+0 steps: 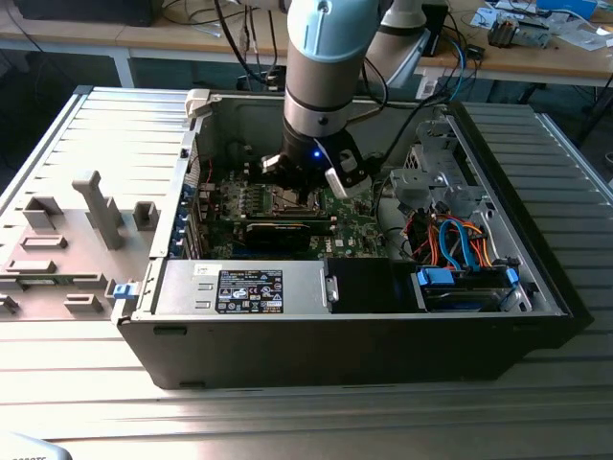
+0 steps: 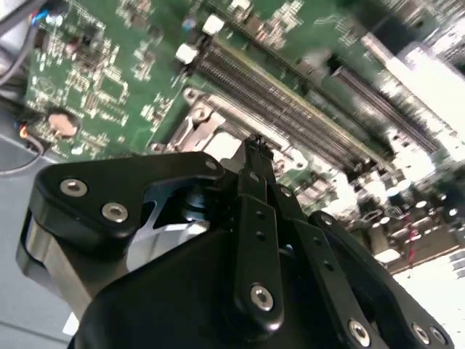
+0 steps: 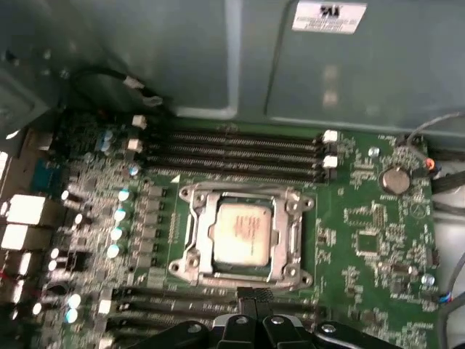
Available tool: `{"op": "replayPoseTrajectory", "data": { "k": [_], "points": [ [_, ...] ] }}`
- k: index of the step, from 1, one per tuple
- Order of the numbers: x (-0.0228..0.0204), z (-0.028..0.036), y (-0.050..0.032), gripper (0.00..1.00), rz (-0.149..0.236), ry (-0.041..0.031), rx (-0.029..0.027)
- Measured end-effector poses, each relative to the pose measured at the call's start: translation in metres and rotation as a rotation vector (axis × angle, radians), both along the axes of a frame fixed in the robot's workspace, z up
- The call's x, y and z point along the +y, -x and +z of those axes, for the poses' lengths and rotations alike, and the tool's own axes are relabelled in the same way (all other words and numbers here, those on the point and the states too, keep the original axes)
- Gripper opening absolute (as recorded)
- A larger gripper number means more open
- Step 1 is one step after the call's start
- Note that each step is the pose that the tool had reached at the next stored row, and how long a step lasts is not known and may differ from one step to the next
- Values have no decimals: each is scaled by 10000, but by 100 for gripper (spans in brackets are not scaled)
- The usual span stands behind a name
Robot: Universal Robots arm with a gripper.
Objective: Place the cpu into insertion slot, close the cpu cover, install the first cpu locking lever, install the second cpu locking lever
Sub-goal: 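Install the second cpu locking lever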
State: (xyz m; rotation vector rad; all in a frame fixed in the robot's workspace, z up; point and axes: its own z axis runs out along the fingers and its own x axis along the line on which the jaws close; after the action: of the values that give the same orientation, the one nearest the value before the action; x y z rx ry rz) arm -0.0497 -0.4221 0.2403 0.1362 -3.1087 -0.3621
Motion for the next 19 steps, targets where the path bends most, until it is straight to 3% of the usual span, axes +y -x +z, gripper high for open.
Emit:
{"op": "replayPoseTrajectory", "data": {
  "k": [1, 3, 4, 8, 10, 14, 15, 16, 19],
  "points": [
    [-9, -7, 20, 11, 1, -9, 0],
    [-12, -21, 103, 11, 2, -181, 0],
    [-12, -25, 126, 11, 3, -210, -2],
    [-35, -33, 219, 11, 1, -251, -5],
    [-43, -39, 284, 11, 2, -316, -6],
    [-44, -134, 326, 11, 1, -334, -7],
    [-44, -200, 395, 11, 1, -353, -6],
    [-43, -213, 433, 11, 2, -371, -7],
    [-44, -280, 461, 11, 4, -387, -7]
  ]
}}
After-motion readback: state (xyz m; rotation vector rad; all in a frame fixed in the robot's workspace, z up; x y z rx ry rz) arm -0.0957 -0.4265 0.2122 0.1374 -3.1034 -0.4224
